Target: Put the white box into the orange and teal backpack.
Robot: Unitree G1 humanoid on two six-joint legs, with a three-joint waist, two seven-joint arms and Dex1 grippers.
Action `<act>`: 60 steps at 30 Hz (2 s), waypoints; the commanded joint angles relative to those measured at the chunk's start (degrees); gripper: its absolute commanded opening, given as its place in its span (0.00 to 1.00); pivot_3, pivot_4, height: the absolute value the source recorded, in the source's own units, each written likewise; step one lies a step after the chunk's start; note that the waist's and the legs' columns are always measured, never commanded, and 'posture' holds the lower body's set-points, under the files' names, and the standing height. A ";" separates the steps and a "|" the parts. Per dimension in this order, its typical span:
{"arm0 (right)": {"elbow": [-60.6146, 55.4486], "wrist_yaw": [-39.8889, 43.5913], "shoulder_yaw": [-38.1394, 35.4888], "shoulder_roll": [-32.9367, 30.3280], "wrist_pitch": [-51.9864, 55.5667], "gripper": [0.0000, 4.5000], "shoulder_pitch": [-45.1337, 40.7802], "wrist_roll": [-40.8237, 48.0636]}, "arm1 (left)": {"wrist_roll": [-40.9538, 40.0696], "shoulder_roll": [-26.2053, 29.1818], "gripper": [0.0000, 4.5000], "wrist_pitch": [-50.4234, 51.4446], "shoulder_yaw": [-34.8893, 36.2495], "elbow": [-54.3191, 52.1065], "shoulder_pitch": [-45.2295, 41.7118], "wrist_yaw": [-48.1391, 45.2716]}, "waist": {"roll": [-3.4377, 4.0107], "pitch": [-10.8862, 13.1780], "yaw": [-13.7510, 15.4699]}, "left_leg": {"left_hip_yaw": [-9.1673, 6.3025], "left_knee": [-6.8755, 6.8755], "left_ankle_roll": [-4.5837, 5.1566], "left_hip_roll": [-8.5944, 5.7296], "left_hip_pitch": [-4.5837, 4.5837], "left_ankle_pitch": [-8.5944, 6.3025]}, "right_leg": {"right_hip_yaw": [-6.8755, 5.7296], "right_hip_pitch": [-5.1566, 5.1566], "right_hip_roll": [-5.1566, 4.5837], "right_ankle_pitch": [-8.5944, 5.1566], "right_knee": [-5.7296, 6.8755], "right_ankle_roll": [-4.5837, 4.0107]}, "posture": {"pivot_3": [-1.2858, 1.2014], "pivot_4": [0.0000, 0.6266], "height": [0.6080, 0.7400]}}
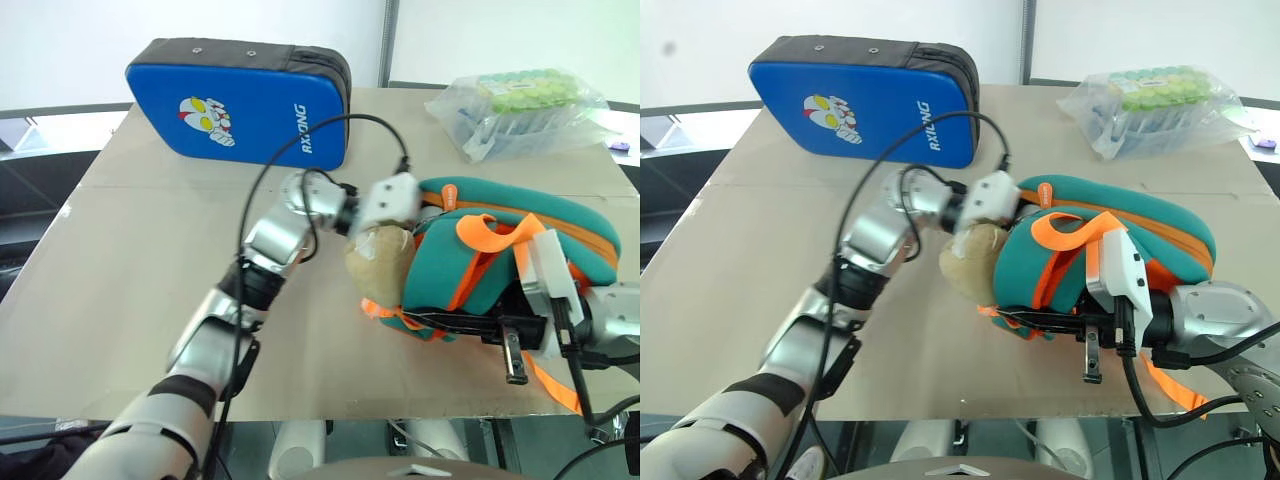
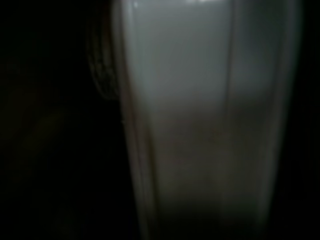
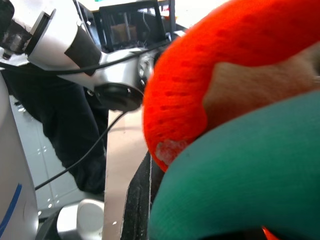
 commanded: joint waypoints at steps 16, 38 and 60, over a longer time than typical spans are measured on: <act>-1.48 -7.16 1.65 3.62 -1.45 0.00 3.03 -3.40 | -29.52 18.10 0.98 36.56 23.33 -15.54 11.97 0.19 | 0.07 -0.01 -1.71 | -0.20 -0.09 0.00 0.28 0.12 0.00 | -0.03 -0.04 0.32 -0.02 0.21 -0.02 | 0.52 0.24 1.00; 2.14 -8.40 3.21 9.81 -2.70 0.00 -0.99 -2.22 | -72.71 23.92 0.98 77.62 46.21 -8.54 11.76 24.47 | 0.01 0.03 -1.46 | -0.78 -0.16 0.00 0.15 -0.01 0.01 | -0.19 -0.05 0.31 -0.03 0.23 -0.05 | 0.52 0.24 1.00; 7.01 -7.60 9.03 13.70 -1.57 0.00 -7.70 -8.91 | -75.26 33.97 0.98 69.47 47.08 -2.90 19.92 17.73 | 0.08 0.08 -0.94 | -0.32 -0.12 -0.01 0.13 -0.03 0.01 | -0.06 -0.08 0.05 -0.14 0.12 -0.20 | 0.52 0.24 1.00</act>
